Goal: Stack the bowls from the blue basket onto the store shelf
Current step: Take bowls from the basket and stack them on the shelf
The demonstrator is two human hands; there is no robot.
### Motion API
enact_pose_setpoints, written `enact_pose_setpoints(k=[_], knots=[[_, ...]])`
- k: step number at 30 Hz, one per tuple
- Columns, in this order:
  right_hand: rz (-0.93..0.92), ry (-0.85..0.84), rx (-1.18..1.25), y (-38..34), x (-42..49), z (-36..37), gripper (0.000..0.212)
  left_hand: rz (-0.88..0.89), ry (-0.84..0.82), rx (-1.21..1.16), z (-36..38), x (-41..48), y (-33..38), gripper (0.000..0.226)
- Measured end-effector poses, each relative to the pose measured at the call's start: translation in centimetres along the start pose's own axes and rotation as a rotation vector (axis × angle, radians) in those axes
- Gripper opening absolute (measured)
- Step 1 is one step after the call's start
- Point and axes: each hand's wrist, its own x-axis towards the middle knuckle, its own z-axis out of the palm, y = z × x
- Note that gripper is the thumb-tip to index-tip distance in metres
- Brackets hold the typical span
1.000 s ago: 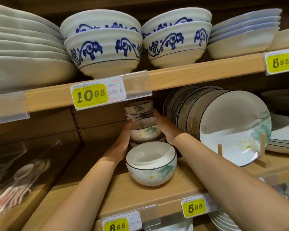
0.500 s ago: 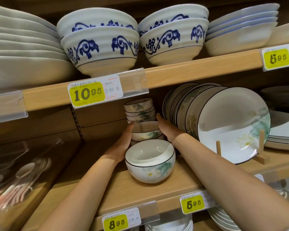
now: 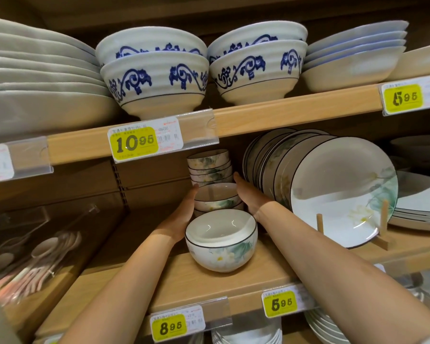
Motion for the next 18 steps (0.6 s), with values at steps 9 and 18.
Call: enact_pose_setpoints(k=[9, 18], knots=[[-0.175, 0.061, -0.059, -2.9, -3.5, -1.0, 0.048, 0.058, 0.135, -0.115, -1.2, -4.1, 4.0, 0.055], [-0.156, 0.017, 0.464, -2.4, -11.4, -1.7, 0.034, 0.09, 0.062, -0.465, -4.5, -11.0, 4.4, 0.028]])
